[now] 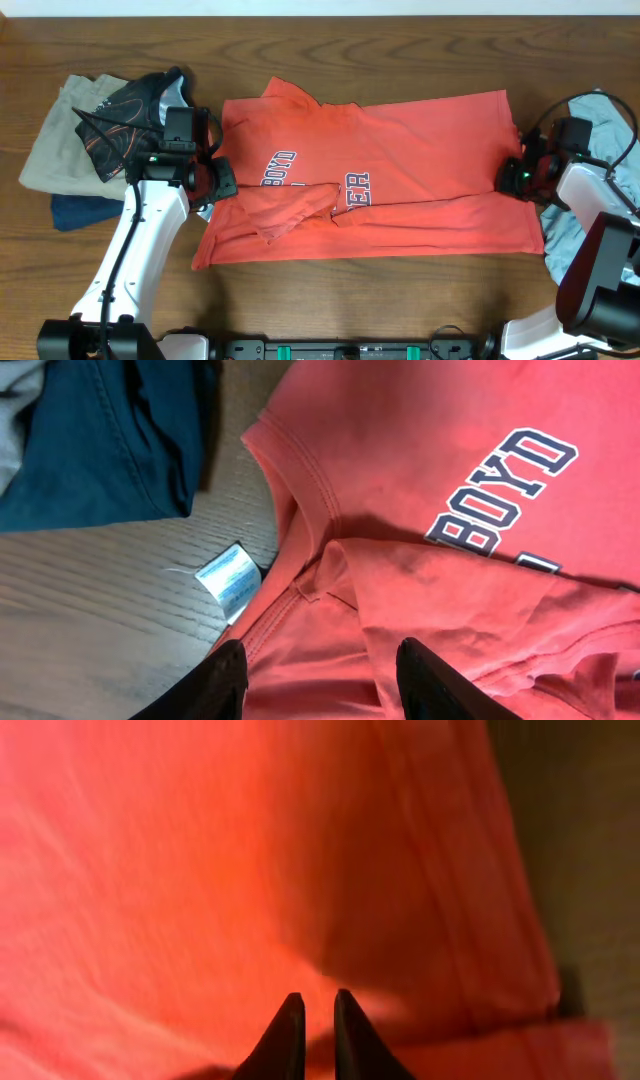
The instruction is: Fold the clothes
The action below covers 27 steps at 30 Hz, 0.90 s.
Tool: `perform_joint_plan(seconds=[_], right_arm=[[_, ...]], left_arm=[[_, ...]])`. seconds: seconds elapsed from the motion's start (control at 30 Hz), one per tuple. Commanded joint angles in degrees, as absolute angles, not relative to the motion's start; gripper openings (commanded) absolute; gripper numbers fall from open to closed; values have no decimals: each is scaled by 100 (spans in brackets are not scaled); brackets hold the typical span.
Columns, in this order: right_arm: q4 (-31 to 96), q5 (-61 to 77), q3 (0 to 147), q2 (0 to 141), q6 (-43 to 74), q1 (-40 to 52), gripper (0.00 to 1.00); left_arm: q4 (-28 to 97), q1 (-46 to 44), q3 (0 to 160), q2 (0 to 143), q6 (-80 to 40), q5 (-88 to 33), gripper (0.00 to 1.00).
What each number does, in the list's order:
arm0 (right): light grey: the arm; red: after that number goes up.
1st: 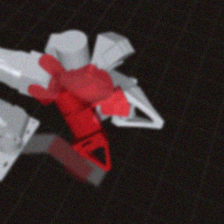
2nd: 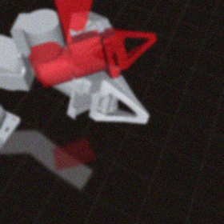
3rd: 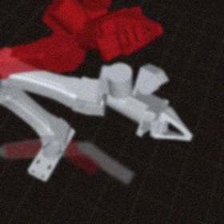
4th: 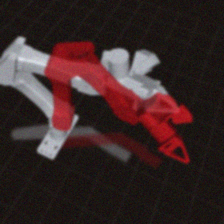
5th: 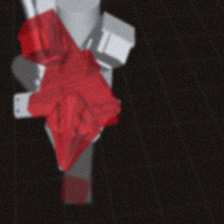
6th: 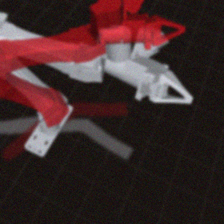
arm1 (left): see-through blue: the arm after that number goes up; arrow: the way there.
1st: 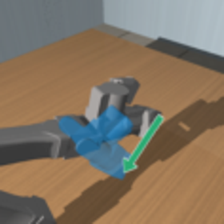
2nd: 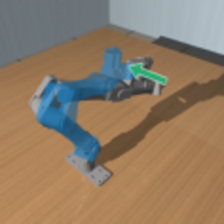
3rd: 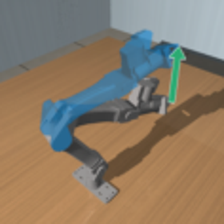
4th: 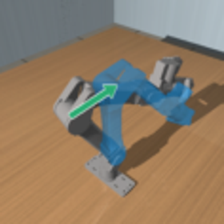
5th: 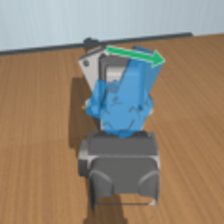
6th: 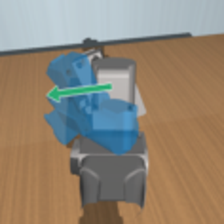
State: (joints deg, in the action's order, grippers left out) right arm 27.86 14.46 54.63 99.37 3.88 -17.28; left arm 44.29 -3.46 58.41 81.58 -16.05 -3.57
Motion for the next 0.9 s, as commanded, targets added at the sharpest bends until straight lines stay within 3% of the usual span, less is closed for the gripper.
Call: perform_joint_plan(seconds=[0.0, 0.17, 0.33, 0.87], right_arm=[[2875, 1529, 5555, 9913, 423, -1693, 10], [4338, 1363, 5992, 9518, 421, -1739, 8], [4869, 1081, 5996, 9218, 419, -1837, 7], [3997, 502, 5306, 9378, 425, -1837, 9]], left_arm=[[4429, -322, 5813, 8145, -1507, -390, 50], [4510, -322, 5813, 8145, -1507, -392, 50], [4512, -322, 5813, 8145, -1509, -392, 50], [4576, -322, 5813, 8145, -1509, -392, 51]])
